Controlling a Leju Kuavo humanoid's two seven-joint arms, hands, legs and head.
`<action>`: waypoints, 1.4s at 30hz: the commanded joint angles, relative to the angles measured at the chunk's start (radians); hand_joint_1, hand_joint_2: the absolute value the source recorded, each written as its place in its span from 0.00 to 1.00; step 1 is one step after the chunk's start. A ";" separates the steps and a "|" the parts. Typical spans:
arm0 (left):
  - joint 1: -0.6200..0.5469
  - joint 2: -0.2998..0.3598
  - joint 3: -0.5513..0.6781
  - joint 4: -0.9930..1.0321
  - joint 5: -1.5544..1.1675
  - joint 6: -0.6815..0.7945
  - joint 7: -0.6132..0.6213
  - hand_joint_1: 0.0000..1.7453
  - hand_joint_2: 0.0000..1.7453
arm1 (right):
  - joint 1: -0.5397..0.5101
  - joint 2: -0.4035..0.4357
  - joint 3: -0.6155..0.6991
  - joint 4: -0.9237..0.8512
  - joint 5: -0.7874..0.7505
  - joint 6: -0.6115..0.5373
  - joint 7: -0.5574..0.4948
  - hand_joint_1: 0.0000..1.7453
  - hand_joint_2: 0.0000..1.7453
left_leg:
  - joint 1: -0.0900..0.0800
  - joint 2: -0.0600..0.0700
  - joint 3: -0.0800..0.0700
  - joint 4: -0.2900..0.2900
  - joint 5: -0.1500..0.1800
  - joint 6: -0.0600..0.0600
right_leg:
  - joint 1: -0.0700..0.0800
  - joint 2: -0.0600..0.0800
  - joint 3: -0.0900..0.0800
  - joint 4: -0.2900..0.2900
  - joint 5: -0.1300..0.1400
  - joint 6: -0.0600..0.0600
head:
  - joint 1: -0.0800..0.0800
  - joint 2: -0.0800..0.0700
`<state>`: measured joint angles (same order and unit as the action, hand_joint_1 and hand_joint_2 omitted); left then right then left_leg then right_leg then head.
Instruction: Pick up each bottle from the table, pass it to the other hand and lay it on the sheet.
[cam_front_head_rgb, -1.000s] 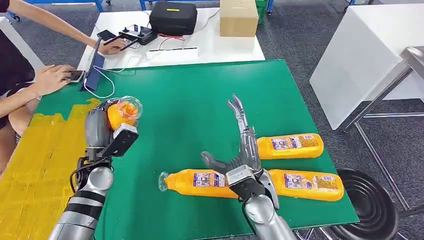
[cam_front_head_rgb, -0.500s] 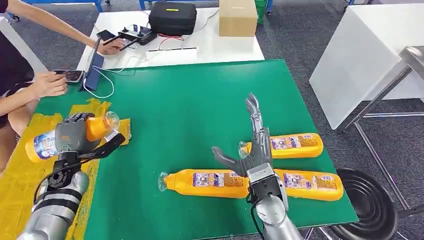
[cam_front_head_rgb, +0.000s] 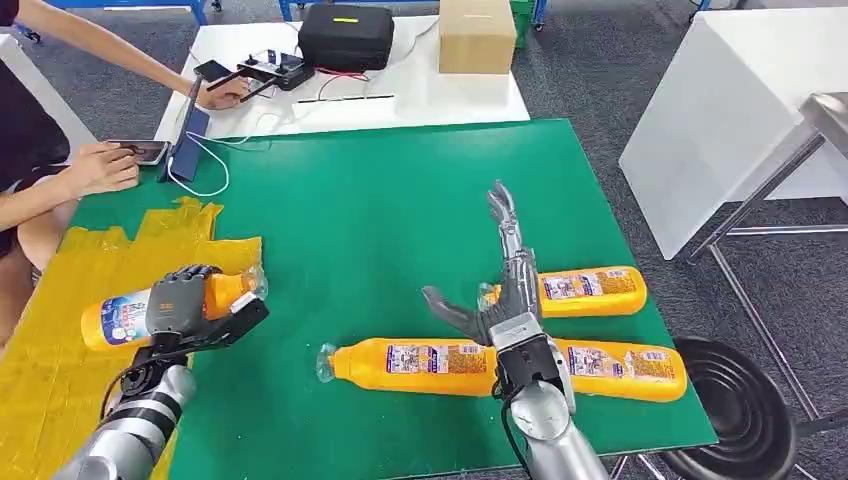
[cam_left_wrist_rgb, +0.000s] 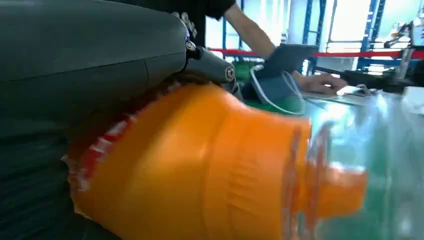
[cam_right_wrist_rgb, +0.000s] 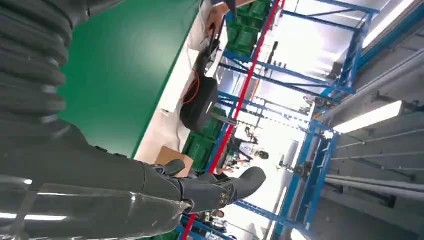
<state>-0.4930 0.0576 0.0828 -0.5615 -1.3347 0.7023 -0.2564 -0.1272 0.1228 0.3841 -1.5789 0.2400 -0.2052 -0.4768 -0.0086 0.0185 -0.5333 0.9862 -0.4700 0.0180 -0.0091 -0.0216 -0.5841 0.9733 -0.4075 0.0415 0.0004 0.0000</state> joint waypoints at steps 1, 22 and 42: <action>-0.052 -0.078 0.068 0.131 0.100 -0.039 -0.062 0.00 1.00 | -0.059 -0.022 0.027 0.105 0.021 -0.001 0.014 0.00 1.00 | 0.002 -0.002 0.002 0.000 0.000 -0.001 | 0.001 0.001 0.003 -0.001 0.000 -0.001 | 0.000 0.000; -0.041 -0.099 0.075 0.059 0.346 -0.135 -0.183 0.00 1.00 | -0.063 -0.021 0.034 0.142 0.086 0.010 0.031 0.00 1.00 | 0.001 -0.001 0.002 0.000 0.000 -0.001 | 0.001 0.001 0.003 -0.001 0.000 -0.001 | 0.000 0.000; 0.028 -0.063 0.092 -0.261 0.587 -0.055 -0.251 0.00 0.00 | -0.060 -0.152 0.248 0.156 0.387 0.057 0.038 0.00 1.00 | 0.002 0.001 0.002 0.000 -0.001 -0.001 | 0.002 0.003 0.003 -0.001 0.000 -0.001 | 0.000 0.000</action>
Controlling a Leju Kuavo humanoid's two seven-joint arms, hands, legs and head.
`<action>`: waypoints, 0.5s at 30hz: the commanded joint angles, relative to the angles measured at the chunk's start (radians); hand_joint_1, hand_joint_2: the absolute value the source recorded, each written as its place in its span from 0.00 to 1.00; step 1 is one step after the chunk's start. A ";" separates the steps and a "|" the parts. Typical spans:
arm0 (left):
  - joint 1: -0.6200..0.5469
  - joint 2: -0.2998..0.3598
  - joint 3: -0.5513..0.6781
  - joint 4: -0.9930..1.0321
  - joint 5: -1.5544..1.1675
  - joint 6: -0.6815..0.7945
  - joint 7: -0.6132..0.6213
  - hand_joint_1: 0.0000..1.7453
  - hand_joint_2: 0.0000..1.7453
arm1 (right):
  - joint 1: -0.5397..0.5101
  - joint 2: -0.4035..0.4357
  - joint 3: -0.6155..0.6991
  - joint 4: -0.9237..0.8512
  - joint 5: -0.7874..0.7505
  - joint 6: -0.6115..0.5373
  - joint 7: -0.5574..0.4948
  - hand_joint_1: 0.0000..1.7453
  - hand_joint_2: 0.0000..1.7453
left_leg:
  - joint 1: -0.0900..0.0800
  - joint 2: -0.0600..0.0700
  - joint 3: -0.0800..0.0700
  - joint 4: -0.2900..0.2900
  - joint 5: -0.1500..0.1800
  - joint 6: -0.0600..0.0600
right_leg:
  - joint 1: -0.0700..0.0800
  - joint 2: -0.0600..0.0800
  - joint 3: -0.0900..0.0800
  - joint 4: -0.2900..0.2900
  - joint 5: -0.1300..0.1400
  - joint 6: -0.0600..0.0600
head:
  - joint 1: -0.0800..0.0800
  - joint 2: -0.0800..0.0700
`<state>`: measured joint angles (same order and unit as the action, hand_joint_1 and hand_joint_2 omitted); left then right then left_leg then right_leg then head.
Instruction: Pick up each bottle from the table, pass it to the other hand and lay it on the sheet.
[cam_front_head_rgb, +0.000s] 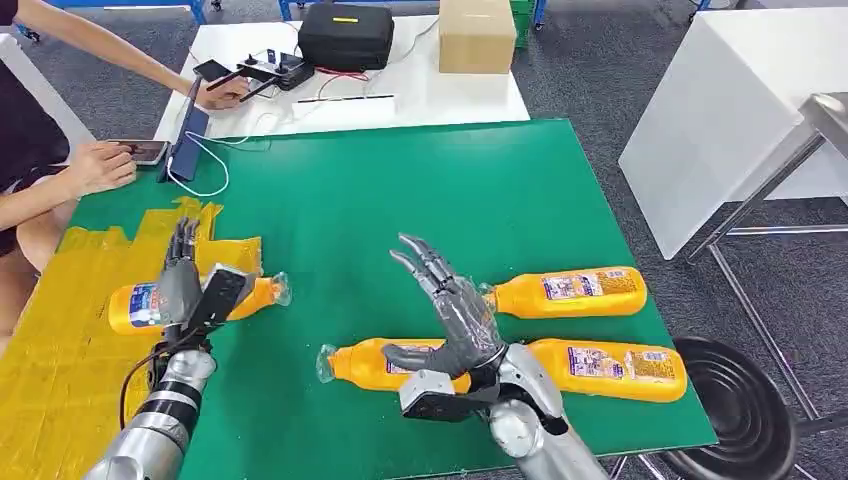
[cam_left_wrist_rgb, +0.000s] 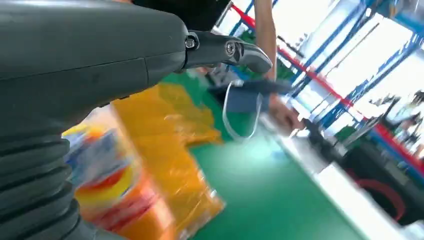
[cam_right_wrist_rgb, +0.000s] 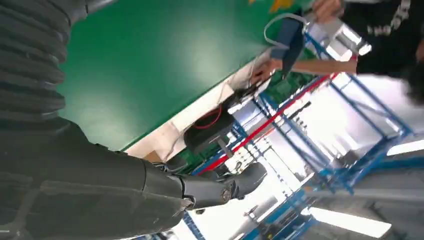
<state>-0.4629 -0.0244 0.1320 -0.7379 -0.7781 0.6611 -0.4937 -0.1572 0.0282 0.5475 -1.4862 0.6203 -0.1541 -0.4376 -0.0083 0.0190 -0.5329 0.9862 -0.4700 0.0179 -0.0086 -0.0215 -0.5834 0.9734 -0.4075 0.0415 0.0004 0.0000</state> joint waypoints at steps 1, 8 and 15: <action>0.000 0.017 0.047 -0.087 0.039 -0.010 -0.021 0.00 0.00 | -0.031 -0.058 0.087 0.064 0.007 0.006 -0.001 0.00 1.00 | 0.001 0.000 0.001 0.000 0.000 -0.001 | 0.001 0.002 0.001 -0.001 0.000 -0.001 | 0.000 0.000; 0.001 -0.019 0.073 -0.118 0.182 -0.140 -0.073 0.00 0.00 | -0.050 -0.051 0.143 0.117 0.008 0.051 0.013 0.00 1.00 | 0.002 0.000 0.002 0.000 -0.001 -0.001 | 0.002 0.002 0.002 -0.001 0.000 -0.001 | 0.000 0.000; 0.027 -0.031 0.066 -0.131 0.232 -0.156 -0.095 0.00 0.00 | -0.049 -0.102 0.166 0.178 0.091 0.041 0.111 0.00 1.00 | 0.002 -0.001 0.003 0.000 -0.001 -0.001 | 0.002 0.002 0.004 -0.002 0.000 -0.001 | 0.000 0.000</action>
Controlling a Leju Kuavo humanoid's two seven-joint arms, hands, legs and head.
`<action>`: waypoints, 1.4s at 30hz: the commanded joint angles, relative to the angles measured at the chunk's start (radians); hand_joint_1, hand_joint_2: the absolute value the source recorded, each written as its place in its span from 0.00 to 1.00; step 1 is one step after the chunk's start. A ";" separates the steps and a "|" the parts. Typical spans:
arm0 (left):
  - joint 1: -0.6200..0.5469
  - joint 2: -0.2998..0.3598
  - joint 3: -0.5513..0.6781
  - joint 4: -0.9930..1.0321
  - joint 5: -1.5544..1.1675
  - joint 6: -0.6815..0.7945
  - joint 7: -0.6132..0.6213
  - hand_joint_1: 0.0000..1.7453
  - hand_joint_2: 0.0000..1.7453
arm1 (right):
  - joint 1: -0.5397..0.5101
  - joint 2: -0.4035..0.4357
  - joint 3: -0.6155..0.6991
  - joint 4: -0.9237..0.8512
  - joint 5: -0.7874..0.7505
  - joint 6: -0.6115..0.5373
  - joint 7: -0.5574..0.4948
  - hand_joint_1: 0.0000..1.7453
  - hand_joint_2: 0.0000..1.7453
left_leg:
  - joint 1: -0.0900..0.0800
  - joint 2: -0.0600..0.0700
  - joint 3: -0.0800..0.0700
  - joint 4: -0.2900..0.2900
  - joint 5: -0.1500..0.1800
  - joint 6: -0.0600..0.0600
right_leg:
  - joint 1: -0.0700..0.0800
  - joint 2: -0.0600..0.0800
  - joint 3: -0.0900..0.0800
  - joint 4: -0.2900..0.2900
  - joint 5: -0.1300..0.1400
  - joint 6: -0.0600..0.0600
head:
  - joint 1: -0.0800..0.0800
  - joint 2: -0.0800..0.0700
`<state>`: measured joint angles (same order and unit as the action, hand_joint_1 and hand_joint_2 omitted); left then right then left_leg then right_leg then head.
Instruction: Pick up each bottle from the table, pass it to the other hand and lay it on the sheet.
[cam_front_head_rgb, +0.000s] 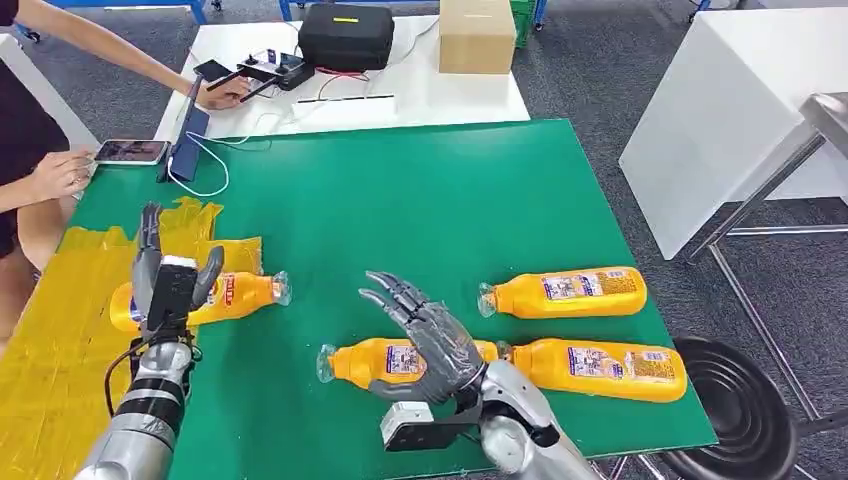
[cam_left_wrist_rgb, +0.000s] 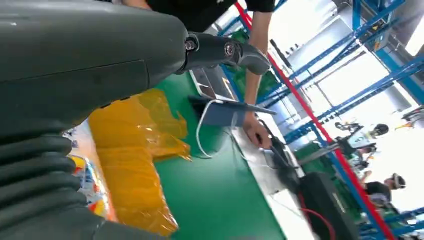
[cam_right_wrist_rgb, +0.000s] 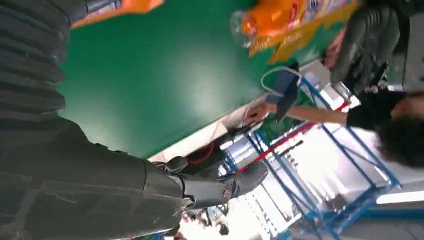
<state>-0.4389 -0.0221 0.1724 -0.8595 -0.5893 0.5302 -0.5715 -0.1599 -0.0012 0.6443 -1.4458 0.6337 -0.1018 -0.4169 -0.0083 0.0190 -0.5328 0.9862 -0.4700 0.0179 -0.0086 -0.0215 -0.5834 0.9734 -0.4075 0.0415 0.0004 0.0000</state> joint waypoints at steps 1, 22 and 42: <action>0.007 -0.035 0.024 -0.016 0.045 -0.026 -0.018 0.00 0.00 | -0.045 -0.075 0.069 0.142 0.078 -0.011 0.090 0.00 1.00 | 0.002 -0.001 0.004 0.000 -0.001 -0.001 | 0.002 0.002 0.005 -0.002 0.000 -0.001 | 0.000 0.000; 0.176 -0.078 -0.135 -0.433 0.269 -0.351 0.038 0.00 1.00 | 0.049 -0.122 -0.019 0.179 0.364 -0.089 0.325 0.00 1.00 | 0.001 -0.002 0.000 0.000 0.000 -0.001 | 0.000 0.000 0.001 -0.001 0.000 0.000 | 0.000 0.000; 0.228 -0.089 -0.282 -0.613 0.281 -0.384 0.034 0.00 1.00 | -0.066 -0.129 -0.003 0.472 0.456 0.021 0.439 0.05 1.00 | 0.001 -0.002 0.006 -0.001 0.000 -0.001 | 0.001 0.001 0.005 -0.002 0.000 -0.001 | 0.000 0.000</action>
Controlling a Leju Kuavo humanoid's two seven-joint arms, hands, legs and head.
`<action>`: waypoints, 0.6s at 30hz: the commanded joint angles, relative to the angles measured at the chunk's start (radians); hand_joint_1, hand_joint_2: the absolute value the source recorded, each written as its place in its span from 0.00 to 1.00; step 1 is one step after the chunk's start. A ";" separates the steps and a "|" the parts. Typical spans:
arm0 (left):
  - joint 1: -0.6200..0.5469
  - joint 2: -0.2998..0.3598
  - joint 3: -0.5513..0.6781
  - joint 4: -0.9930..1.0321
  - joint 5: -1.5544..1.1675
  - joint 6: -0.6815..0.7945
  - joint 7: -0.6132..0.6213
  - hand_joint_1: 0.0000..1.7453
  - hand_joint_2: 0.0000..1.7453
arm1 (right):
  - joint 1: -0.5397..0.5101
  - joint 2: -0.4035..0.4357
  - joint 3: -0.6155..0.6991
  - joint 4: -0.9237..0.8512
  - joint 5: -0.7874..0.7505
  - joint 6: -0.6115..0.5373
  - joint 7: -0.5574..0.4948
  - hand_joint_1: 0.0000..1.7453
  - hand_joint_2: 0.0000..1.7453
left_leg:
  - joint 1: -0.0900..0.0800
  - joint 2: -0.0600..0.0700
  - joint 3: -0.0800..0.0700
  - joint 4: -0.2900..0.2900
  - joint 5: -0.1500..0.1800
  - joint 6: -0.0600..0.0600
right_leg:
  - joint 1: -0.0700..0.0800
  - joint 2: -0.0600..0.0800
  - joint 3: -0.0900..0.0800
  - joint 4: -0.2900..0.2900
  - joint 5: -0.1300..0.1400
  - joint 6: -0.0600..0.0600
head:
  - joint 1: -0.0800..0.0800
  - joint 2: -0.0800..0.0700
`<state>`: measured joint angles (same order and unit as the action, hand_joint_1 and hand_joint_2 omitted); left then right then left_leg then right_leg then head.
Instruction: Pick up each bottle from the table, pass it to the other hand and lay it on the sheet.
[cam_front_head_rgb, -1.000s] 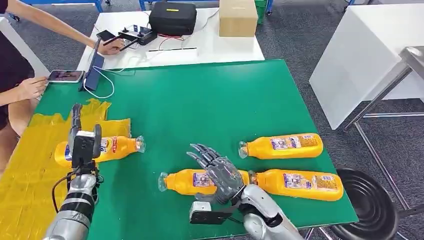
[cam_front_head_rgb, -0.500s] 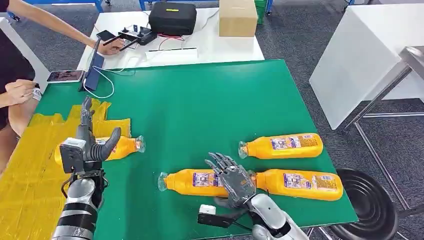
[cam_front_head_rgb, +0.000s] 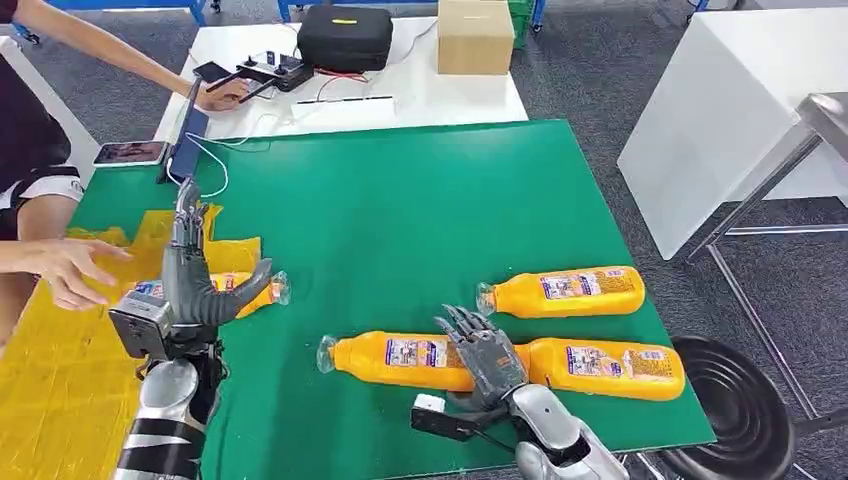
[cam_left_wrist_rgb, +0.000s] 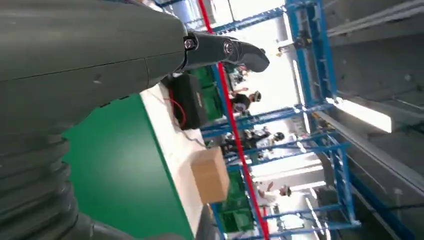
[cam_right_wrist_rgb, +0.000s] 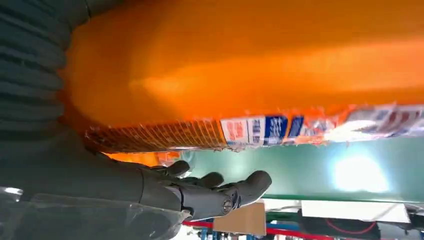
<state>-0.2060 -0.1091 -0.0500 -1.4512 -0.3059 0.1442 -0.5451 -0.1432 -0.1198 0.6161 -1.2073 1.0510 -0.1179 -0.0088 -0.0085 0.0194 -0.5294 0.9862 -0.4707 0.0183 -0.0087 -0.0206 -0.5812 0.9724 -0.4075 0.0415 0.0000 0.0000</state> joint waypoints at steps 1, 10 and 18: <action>-0.006 -0.003 -0.064 -0.022 0.002 0.001 0.007 0.00 1.00 | -0.102 -0.009 0.032 0.262 0.037 0.046 0.030 0.16 1.00 | 0.001 -0.002 0.003 0.000 0.000 -0.001 | 0.001 0.000 0.004 -0.002 0.001 -0.001 | 0.000 0.000; -0.012 -0.009 -0.078 -0.020 0.009 0.009 0.001 0.00 1.00 | -0.189 -0.001 0.066 0.367 0.056 0.074 0.021 0.93 1.00 | 0.002 -0.003 0.007 0.000 0.002 -0.001 | 0.001 0.000 0.007 -0.003 0.004 -0.003 | 0.000 0.000; -0.021 -0.011 -0.087 -0.005 0.037 0.001 -0.011 0.00 1.00 | -0.245 0.005 0.087 0.451 0.006 0.110 -0.040 1.00 1.00 | 0.002 -0.003 0.009 0.000 0.003 -0.001 | 0.002 0.000 0.010 -0.003 0.005 -0.003 | 0.000 0.000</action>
<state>-0.1976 -0.1160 -0.1167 -1.4958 -0.2884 0.1503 -0.5520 -0.3476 -0.1080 0.6539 -0.9498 1.0872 -0.0596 -0.0164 -0.0087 0.0206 -0.5182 0.9861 -0.4690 0.0188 -0.0087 -0.0191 -0.5715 0.9717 -0.4039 0.0391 0.0000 0.0000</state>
